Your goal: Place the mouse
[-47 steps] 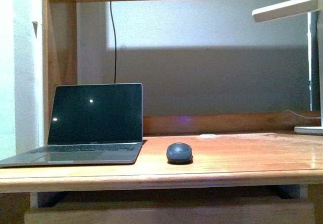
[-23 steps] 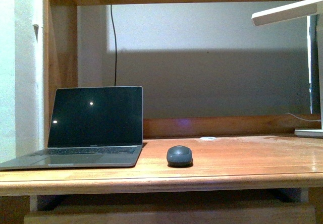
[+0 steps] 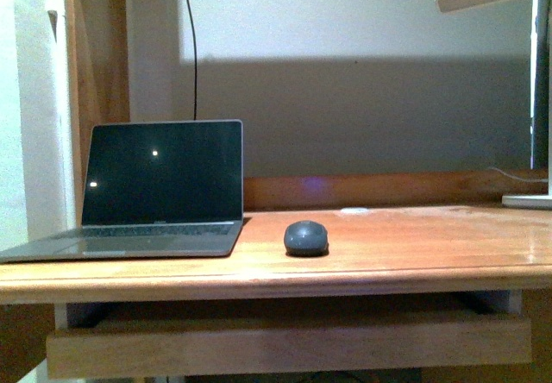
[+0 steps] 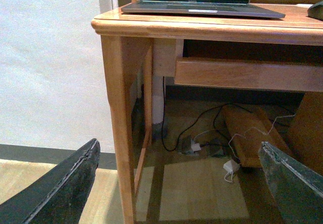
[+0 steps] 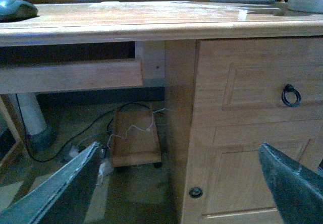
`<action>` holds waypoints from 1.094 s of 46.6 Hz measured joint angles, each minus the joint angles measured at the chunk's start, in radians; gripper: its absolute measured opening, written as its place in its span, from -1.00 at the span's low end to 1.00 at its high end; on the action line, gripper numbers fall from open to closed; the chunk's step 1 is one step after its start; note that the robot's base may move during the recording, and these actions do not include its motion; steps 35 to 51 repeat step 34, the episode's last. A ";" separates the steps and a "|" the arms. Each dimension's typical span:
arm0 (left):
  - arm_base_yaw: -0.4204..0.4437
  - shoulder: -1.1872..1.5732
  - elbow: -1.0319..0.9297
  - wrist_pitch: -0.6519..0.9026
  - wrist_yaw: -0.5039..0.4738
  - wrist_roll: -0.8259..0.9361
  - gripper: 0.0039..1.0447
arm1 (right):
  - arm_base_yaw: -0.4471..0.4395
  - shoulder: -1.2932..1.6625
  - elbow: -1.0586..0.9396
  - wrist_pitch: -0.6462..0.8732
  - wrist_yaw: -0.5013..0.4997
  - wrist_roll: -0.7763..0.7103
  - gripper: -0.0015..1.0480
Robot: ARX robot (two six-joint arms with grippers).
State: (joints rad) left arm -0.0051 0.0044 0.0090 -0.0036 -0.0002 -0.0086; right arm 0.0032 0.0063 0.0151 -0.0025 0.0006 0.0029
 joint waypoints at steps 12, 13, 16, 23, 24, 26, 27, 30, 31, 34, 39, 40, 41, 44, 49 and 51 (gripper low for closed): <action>0.000 0.000 0.000 0.000 0.000 0.000 0.86 | 0.000 0.000 0.000 0.000 0.000 0.000 0.86; 0.000 0.000 0.000 0.000 0.000 0.000 0.86 | 0.000 0.000 0.000 0.000 0.000 0.000 0.86; 0.000 0.000 0.000 0.000 0.000 0.000 0.86 | 0.000 0.000 0.000 0.000 0.000 0.000 0.86; 0.000 0.000 0.000 0.000 0.000 0.000 0.86 | 0.000 0.000 0.000 0.000 0.000 0.000 0.86; 0.000 0.000 0.000 0.000 0.000 0.000 0.86 | 0.000 0.000 0.000 0.000 0.000 0.000 0.86; 0.000 0.000 0.000 0.000 0.000 0.000 0.86 | 0.000 0.000 0.000 0.000 0.000 0.000 0.86; 0.000 0.000 0.000 0.000 0.000 0.000 0.86 | 0.000 0.000 0.000 0.000 0.000 0.000 0.86; 0.000 0.000 0.000 0.000 0.000 0.000 0.86 | 0.000 0.000 0.000 0.000 0.000 0.000 0.86; 0.000 0.000 0.000 0.000 0.000 0.000 0.86 | 0.000 0.000 0.000 0.000 0.000 0.000 0.86; 0.000 0.000 0.000 0.000 0.000 0.000 0.86 | 0.000 0.000 0.000 0.000 0.000 0.000 0.86; 0.000 0.000 0.000 0.000 0.000 0.000 0.86 | 0.000 0.000 0.000 0.000 0.000 0.000 0.86; 0.000 0.000 0.000 0.000 0.000 0.000 0.86 | 0.000 0.000 0.000 0.000 0.000 0.000 0.86; 0.000 0.000 0.000 0.000 0.000 0.000 0.86 | 0.000 0.000 0.000 0.000 0.000 0.000 0.86; 0.000 0.000 0.000 0.000 0.000 0.000 0.86 | 0.000 0.000 0.000 0.000 0.000 0.000 0.86; 0.000 0.000 0.000 0.000 0.000 0.000 0.86 | 0.000 0.000 0.000 0.000 0.000 0.000 0.86; 0.000 0.000 0.000 0.000 0.000 0.000 0.86 | 0.000 0.000 0.000 0.000 0.000 0.000 0.86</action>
